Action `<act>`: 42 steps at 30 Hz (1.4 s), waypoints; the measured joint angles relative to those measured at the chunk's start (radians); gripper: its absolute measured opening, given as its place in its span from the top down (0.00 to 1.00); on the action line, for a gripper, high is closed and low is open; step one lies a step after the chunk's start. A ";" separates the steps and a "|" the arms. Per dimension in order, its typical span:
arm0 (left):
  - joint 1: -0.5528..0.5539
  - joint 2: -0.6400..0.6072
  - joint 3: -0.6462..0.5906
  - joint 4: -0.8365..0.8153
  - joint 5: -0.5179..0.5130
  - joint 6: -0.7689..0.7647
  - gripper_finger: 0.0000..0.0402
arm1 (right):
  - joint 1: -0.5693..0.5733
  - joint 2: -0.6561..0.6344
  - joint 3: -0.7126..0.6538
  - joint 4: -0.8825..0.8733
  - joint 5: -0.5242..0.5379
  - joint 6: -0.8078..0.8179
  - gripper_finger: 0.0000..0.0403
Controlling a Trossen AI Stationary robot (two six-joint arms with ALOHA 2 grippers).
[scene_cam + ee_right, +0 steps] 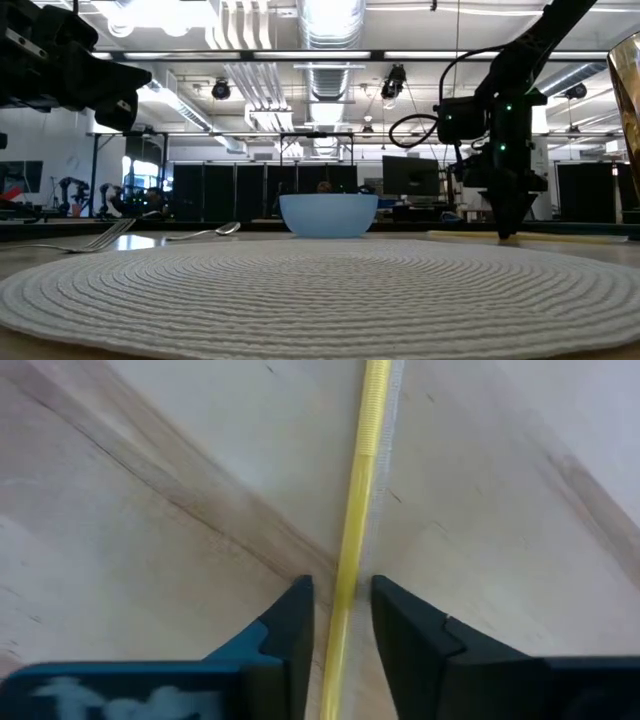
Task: Pick & Place Utensil
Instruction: Put the yellow straw into the brown cup
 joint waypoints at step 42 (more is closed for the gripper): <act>0.000 0.000 0.000 0.000 0.000 0.000 1.00 | 0.000 -0.067 0.065 -0.030 0.005 -0.034 0.98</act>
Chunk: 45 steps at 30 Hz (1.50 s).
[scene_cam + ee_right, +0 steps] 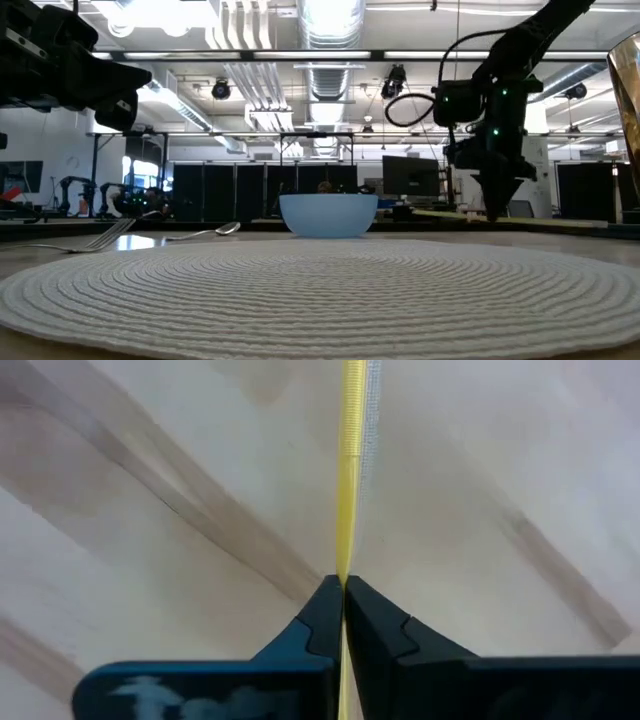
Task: Pick & Place Utensil
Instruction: Put the yellow straw into the brown cup
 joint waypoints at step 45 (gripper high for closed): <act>0.000 0.000 0.000 0.000 0.000 0.000 1.00 | 0.326 -0.722 0.317 -0.090 0.000 0.088 0.98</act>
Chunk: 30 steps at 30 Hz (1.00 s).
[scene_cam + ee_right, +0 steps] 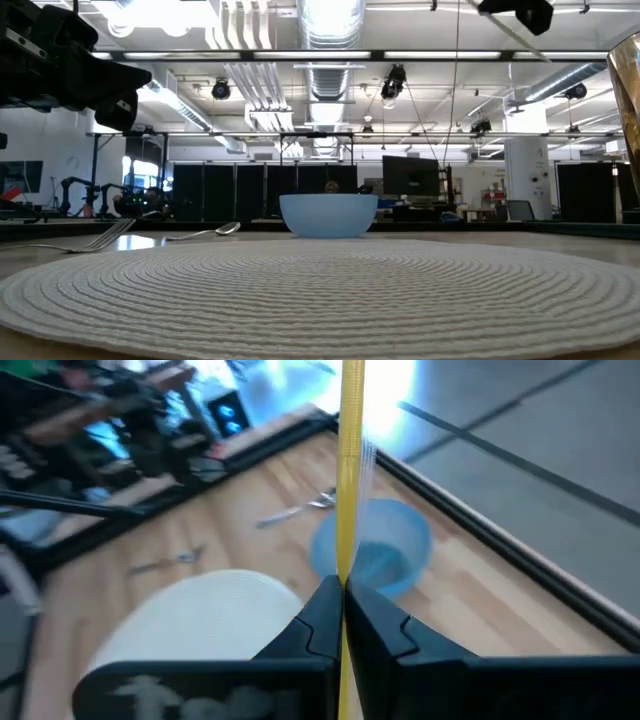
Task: Pick & Place Utensil
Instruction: Put the yellow straw into the brown cup
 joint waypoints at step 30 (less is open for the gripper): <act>0.000 0.000 0.000 0.000 0.000 -0.004 1.00 | 0.435 -0.207 -0.336 0.523 -0.248 0.027 0.98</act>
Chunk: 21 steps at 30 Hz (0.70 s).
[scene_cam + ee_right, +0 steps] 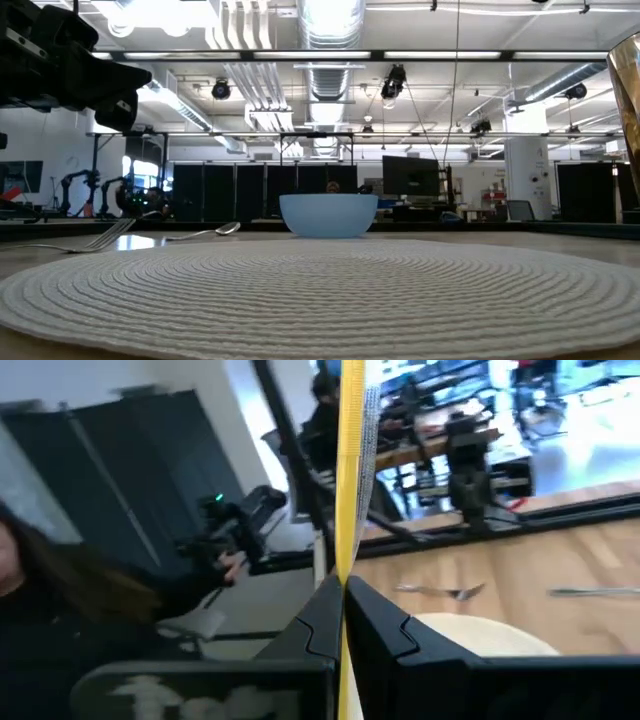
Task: Pick & Place Utensil
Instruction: Put the yellow straw into the brown cup
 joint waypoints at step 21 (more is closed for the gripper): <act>0.000 0.000 0.000 0.000 0.000 0.000 1.00 | 0.253 0.024 -0.271 0.295 0.020 -0.091 0.98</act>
